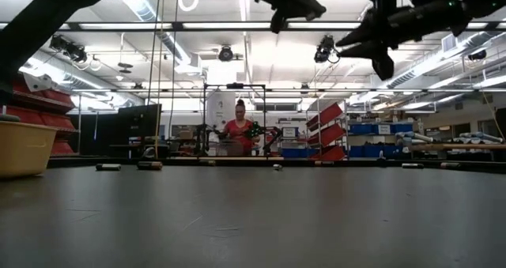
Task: Sort batteries
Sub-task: Put the black battery into the yellow bin
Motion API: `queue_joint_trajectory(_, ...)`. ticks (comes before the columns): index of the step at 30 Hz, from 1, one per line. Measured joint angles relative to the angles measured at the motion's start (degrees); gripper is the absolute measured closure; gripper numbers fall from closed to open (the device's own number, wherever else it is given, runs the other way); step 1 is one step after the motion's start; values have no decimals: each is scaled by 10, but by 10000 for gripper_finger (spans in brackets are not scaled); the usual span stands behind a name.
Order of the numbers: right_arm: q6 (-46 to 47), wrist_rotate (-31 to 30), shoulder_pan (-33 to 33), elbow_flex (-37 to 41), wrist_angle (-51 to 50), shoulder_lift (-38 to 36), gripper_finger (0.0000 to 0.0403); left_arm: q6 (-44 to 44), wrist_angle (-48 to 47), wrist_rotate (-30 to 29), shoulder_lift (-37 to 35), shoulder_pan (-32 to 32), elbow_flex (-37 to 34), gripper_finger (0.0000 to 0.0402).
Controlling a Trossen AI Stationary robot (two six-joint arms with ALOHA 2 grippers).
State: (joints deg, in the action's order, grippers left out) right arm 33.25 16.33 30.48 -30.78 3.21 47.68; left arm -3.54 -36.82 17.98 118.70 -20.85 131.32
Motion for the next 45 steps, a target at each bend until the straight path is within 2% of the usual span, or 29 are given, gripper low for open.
queue_joint_trajectory(4,32,-5,0,32,56,-1,319,-11,29,8,-3,20,-10,351)
queue_joint_trajectory(6,44,-13,0,41,91,4,319,-23,75,10,-5,39,-27,351)
queue_joint_trajectory(12,77,-17,5,44,122,16,321,-103,282,11,-4,85,-150,351)
queue_joint_trajectory(17,105,0,0,45,115,17,322,-158,396,19,-26,91,-252,351)
queue_joint_trajectory(20,107,5,-5,44,108,17,324,-165,428,0,-52,94,-322,351)
queue_joint_trajectory(24,107,4,-5,44,98,22,325,-168,474,-48,-131,83,-419,351)
queue_joint_trajectory(31,101,20,-5,44,114,36,325,-216,554,-88,-233,74,-581,351)
queue_joint_trajectory(34,100,28,-7,44,114,45,325,-227,560,-113,-283,72,-623,351)
queue_joint_trajectory(40,100,28,-8,39,123,60,325,-254,474,-124,-360,87,-691,351)
queue_joint_trajectory(45,84,30,-9,21,126,66,325,-259,304,-145,-427,111,-717,351)
